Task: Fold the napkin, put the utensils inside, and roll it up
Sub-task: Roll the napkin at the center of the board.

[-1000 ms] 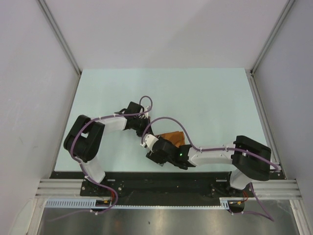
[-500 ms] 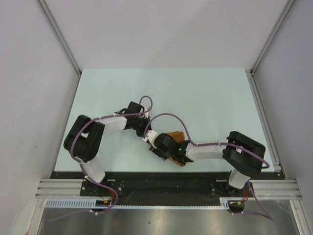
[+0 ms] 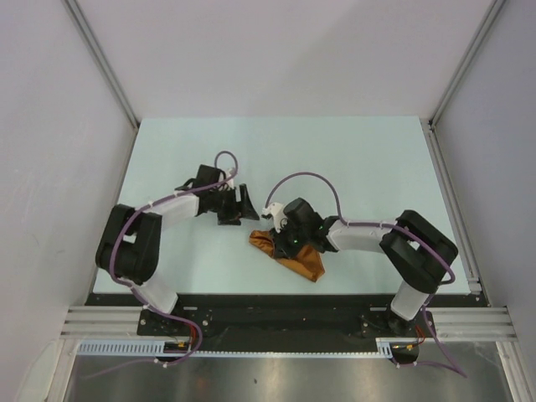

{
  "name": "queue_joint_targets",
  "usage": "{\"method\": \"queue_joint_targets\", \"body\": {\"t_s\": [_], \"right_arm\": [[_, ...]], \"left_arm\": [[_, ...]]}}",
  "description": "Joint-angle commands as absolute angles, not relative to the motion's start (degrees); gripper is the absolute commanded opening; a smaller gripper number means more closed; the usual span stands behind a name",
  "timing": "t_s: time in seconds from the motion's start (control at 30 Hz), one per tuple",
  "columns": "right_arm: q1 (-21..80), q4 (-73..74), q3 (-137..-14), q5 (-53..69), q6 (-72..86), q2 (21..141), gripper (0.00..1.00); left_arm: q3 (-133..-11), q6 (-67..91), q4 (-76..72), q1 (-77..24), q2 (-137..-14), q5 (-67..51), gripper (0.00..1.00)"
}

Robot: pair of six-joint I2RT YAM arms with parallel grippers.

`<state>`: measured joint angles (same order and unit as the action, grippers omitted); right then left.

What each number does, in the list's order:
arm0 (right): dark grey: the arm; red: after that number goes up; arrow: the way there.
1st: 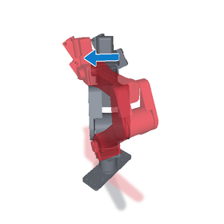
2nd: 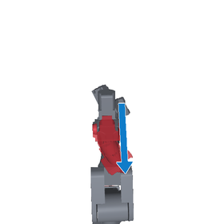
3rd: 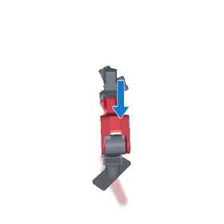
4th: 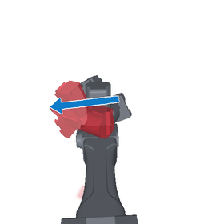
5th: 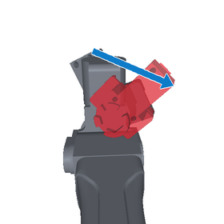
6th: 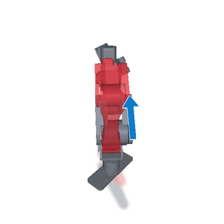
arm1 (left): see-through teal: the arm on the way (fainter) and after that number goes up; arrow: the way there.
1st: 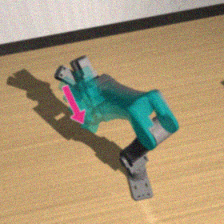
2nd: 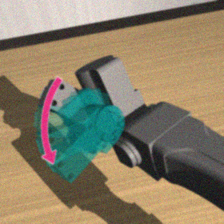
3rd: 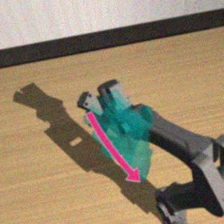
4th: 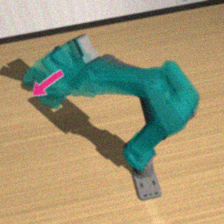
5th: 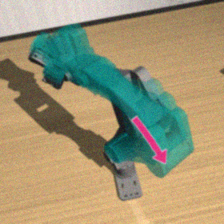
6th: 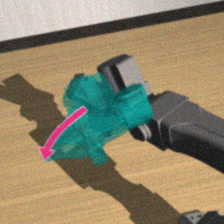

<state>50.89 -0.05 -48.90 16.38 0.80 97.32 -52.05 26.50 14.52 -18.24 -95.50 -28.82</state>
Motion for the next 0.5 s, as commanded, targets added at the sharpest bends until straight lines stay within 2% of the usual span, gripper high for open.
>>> {"method": "queue_joint_targets", "body": {"t_s": [0.0,0.13,0.2,0.33,0.47], "right_arm": [[46.4,2.8,-49.6,37.2,6.3,102.6,0.1],[44.4,0.4,-50.9,48.8,11.5,104.9,0.06],[43.3,-6.3,-50.4,54.9,16.4,106.9,0.05],[41.9,-14.1,-49.4,60.3,23.4,109.3,0.04],[38.5,-23.4,-47.1,62.8,30.2,111.6,0.02]], "left_arm": [[-50.3,26.8,14.2,-12.6,-88.3,-24.3,0.8],[-48.0,26.9,13.4,-12.6,-84.3,-21.3,0.8],[-46.9,26.8,12.4,-12.6,-82.9,-21.6,0.8],[-43.5,26.4,9.1,-14.2,-81.3,-24.5,0.8],[-42.5,25.2,7.6,-20.0,-79.9,-22.7,0.8]]}}
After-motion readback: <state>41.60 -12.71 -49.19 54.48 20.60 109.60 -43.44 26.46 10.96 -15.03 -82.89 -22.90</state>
